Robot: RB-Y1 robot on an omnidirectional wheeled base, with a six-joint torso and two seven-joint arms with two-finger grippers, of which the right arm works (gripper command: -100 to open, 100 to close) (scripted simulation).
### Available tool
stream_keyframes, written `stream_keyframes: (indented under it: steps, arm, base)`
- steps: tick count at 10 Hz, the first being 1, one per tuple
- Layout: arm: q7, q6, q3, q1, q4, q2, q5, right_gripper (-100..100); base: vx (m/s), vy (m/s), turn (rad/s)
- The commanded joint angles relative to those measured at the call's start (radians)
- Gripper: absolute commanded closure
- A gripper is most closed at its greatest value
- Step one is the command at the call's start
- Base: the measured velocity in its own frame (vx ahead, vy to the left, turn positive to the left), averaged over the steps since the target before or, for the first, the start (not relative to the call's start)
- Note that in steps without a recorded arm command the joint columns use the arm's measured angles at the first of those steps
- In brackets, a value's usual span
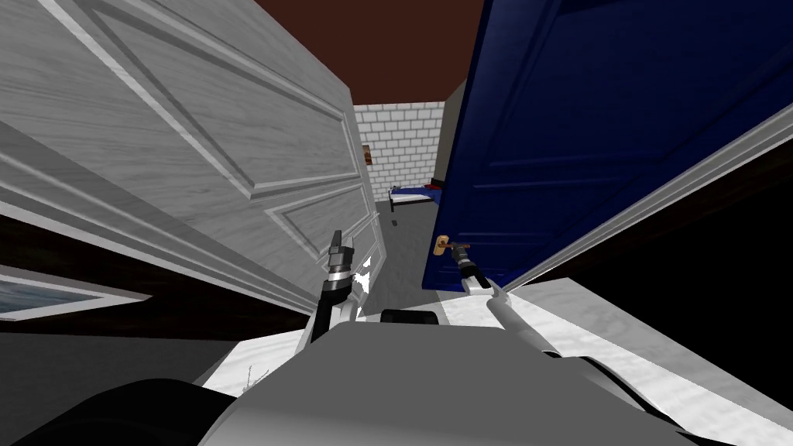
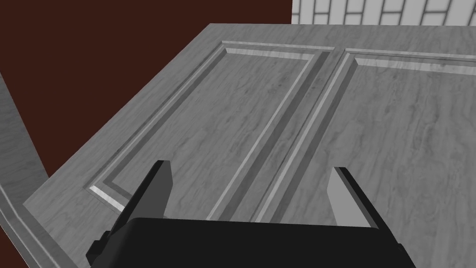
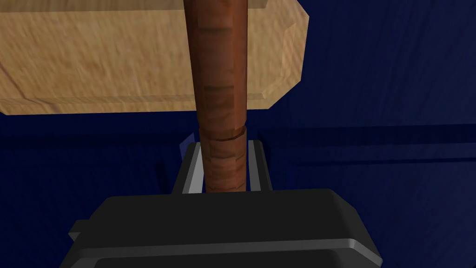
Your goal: Push the door open
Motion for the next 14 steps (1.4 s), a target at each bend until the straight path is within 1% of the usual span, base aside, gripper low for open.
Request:
stream_keyframes:
  steps: [1,14]
  arm:
    - [0.013,-0.008,-0.032,-0.022,0.018,-0.002,0.000,100]
    - [0.140,0.019,-0.174,-0.126,0.127,0.128,0.021,100]
  base:
    - [0.104,0.036,-0.049]
    - [0.096,0.032,-0.053]
